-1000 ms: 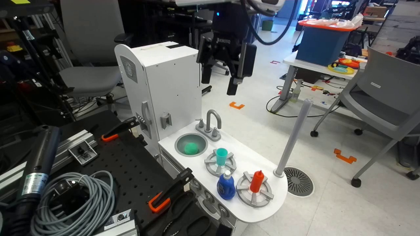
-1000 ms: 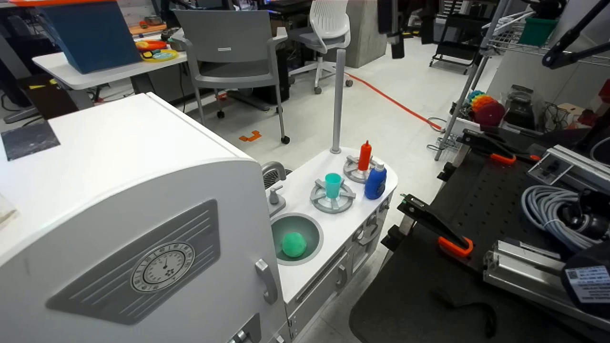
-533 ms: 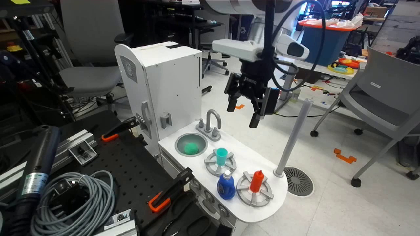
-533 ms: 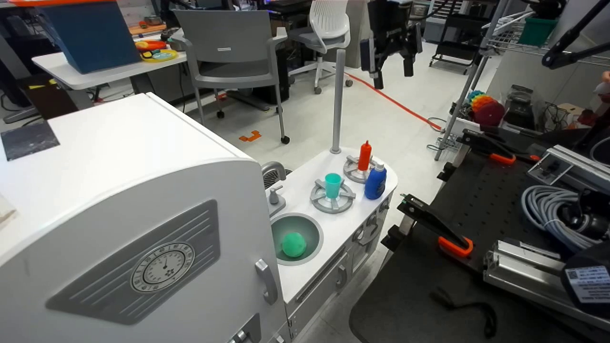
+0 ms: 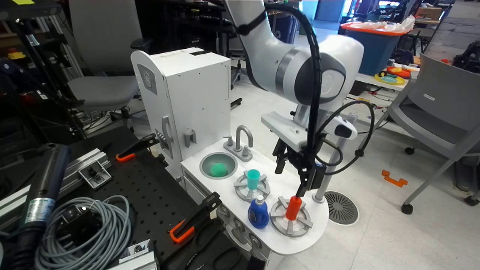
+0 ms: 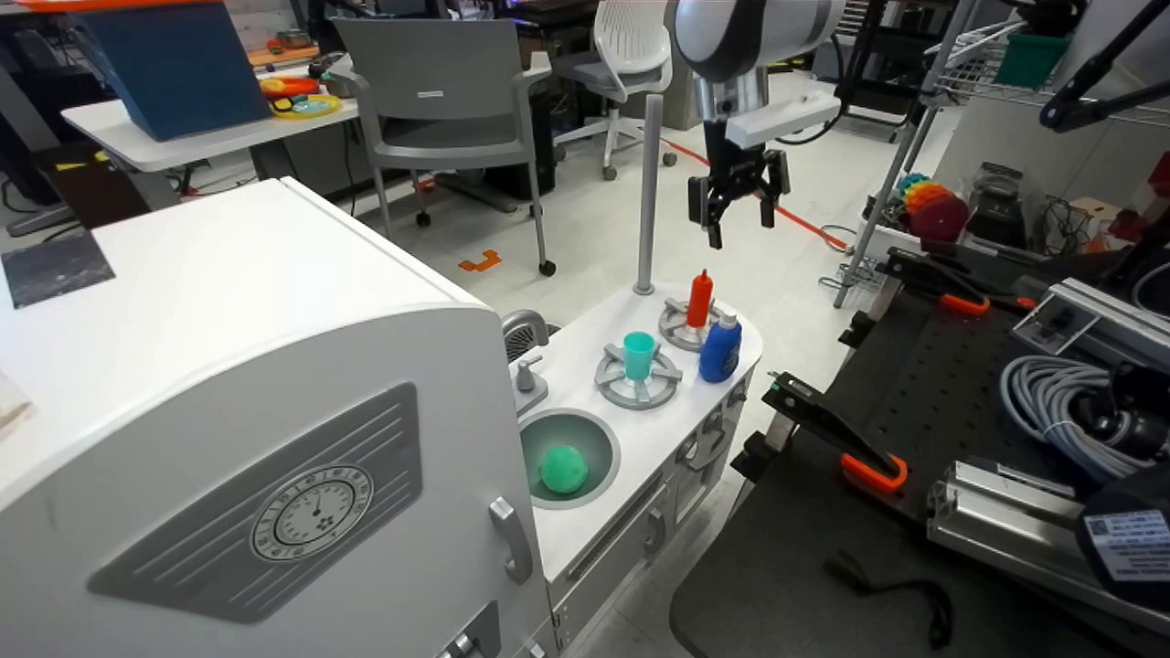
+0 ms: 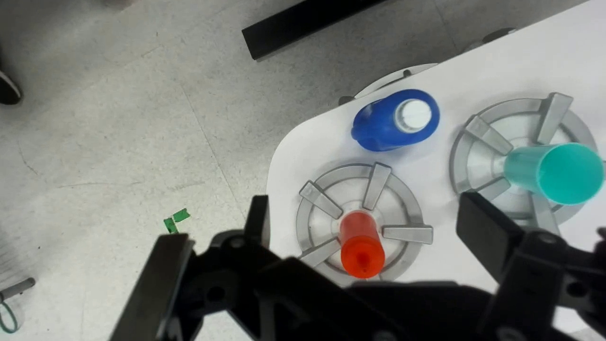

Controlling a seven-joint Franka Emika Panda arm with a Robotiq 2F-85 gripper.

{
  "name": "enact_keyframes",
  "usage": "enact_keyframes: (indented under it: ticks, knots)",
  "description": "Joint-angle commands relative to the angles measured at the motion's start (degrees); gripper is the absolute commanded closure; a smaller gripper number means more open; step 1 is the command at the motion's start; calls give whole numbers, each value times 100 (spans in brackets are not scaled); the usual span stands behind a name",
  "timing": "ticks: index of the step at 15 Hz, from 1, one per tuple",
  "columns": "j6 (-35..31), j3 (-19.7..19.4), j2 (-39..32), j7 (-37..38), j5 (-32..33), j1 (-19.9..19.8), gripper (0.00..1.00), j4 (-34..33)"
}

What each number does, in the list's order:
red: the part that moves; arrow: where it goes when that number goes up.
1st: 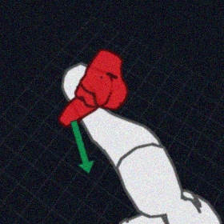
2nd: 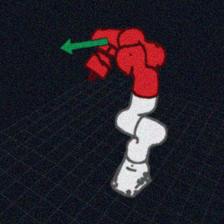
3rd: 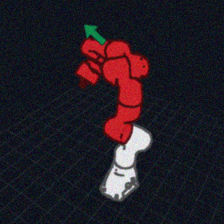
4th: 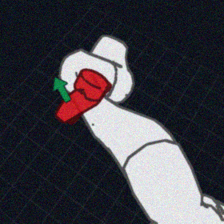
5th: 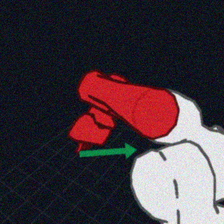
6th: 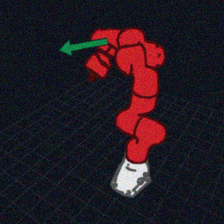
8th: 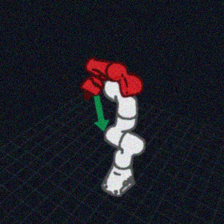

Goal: Put the orange bottle in the blue cup

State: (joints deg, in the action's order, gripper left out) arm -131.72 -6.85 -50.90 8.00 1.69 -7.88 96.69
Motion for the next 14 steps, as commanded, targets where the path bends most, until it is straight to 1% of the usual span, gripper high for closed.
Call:
enact_keyframes:
  ticks: [1,3,6,9,14]
  knots:
    - [-432,-200,-731,170,99,170,0,-553]
    - [-716,-253,-1030,158,115,224,0,-740]
    - [-917,-411,-1445,256,159,355,0,-1074]
    - [-990,-506,-1727,309,175,462,0,-1402]
    - [-891,-612,-2087,431,262,654,0,-1951]
